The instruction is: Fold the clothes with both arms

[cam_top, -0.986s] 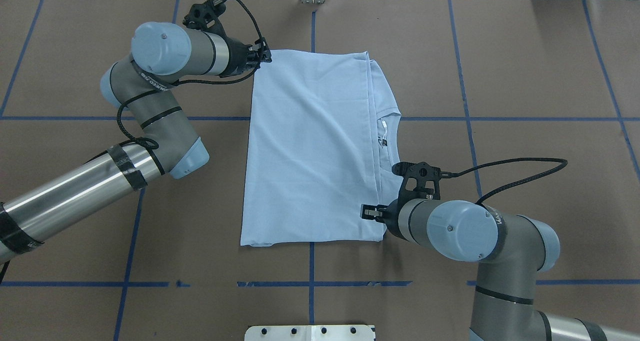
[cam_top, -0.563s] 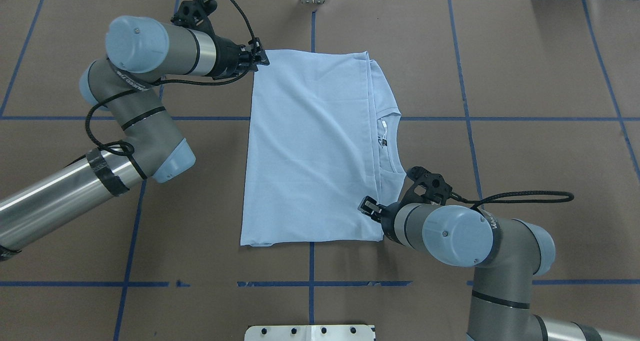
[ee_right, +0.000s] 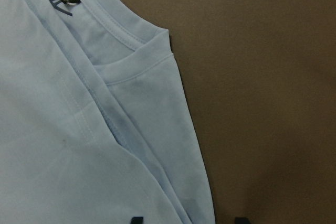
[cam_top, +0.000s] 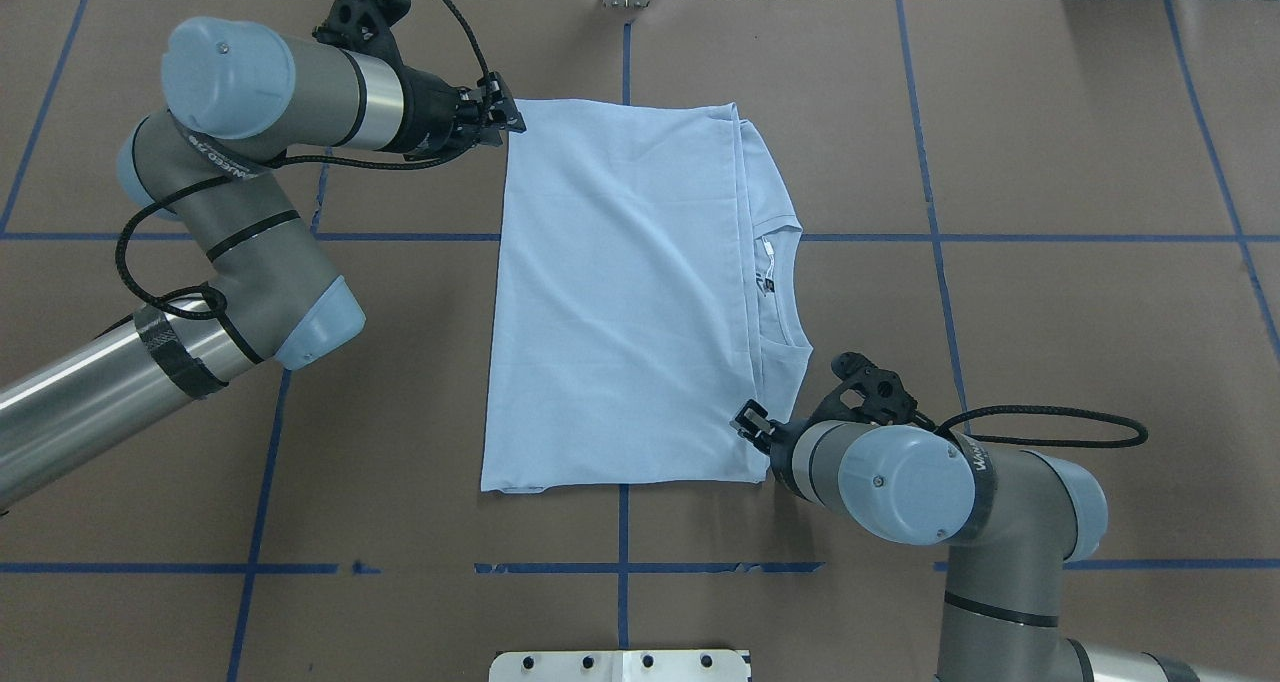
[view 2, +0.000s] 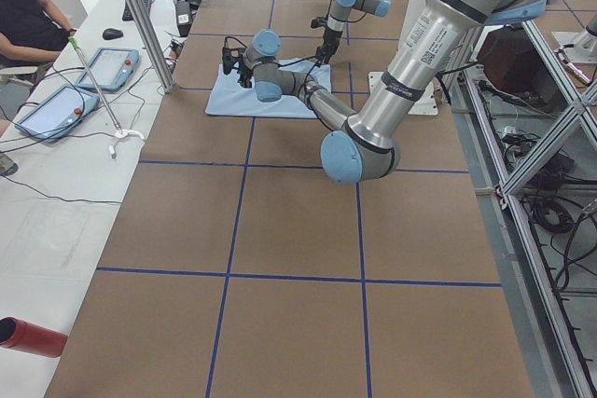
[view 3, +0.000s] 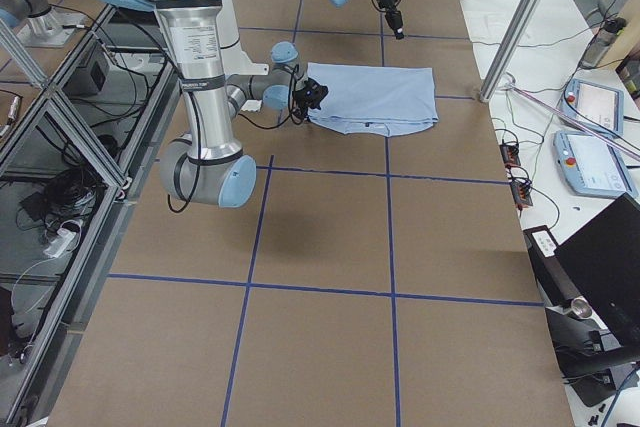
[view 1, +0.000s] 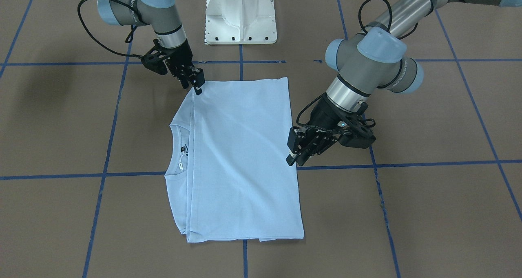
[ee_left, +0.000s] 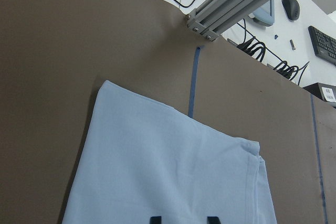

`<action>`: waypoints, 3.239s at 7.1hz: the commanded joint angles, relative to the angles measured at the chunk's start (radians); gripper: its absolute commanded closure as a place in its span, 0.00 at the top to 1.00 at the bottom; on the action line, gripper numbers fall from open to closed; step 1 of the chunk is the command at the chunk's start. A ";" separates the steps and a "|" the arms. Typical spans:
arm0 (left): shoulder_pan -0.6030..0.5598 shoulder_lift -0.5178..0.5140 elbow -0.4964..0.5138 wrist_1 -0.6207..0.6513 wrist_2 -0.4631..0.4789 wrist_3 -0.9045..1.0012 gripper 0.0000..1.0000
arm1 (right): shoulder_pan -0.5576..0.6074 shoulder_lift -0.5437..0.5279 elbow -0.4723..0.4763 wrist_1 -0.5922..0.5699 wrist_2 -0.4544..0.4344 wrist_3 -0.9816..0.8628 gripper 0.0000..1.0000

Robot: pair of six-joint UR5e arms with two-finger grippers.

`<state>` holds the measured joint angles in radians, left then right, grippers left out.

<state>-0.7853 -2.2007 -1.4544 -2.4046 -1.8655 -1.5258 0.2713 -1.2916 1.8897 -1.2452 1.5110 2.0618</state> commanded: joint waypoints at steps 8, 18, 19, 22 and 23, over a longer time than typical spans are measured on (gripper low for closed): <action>0.000 0.010 0.000 0.001 0.000 0.001 0.40 | -0.020 0.006 -0.009 -0.017 0.000 0.006 0.66; -0.002 0.061 -0.052 0.001 0.000 0.001 0.40 | -0.014 0.009 0.009 -0.017 0.003 0.004 0.00; -0.002 0.068 -0.052 0.001 0.000 0.001 0.40 | -0.015 0.009 0.006 -0.017 0.002 0.004 0.00; -0.002 0.072 -0.052 -0.001 0.002 0.001 0.40 | -0.015 0.008 0.002 -0.017 0.001 0.004 0.00; -0.002 0.072 -0.052 -0.001 0.002 -0.001 0.40 | -0.015 0.008 0.000 -0.019 0.001 0.004 0.41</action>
<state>-0.7866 -2.1297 -1.5063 -2.4047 -1.8643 -1.5256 0.2562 -1.2839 1.8912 -1.2628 1.5125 2.0663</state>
